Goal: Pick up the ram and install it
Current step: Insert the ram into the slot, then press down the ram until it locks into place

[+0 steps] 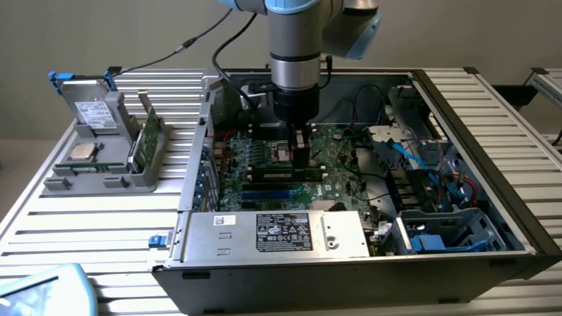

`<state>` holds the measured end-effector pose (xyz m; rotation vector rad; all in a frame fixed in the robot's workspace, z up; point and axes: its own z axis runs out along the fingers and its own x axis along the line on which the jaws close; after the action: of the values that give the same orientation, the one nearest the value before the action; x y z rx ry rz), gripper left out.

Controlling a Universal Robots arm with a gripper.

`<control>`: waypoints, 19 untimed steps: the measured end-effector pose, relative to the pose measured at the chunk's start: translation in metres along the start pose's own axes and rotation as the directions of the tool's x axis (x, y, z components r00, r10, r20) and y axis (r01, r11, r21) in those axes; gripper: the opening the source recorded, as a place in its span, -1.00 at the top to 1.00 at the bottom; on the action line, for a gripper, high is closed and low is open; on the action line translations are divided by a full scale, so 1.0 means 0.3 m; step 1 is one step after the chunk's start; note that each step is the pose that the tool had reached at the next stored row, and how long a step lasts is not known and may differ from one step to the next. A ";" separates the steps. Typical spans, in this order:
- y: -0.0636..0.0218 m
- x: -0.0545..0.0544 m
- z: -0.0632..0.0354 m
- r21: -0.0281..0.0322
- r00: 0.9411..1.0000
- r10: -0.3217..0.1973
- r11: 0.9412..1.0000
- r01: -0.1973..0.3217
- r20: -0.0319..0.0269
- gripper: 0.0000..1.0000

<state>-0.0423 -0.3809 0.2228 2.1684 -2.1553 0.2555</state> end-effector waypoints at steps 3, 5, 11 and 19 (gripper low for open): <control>0.000 0.003 -0.015 -0.007 1.000 -0.001 1.000 0.001 0.000 -0.15; 0.000 0.003 -0.019 -0.024 1.000 -0.004 1.000 0.004 0.001 -0.15; 0.000 0.004 -0.022 -0.071 1.000 -0.011 0.997 0.011 0.002 -0.15; 0.000 0.004 -0.022 -0.071 1.000 -0.011 0.997 0.011 0.003 -0.15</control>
<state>-0.0426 -0.3809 0.2295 2.1429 -2.1188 0.1733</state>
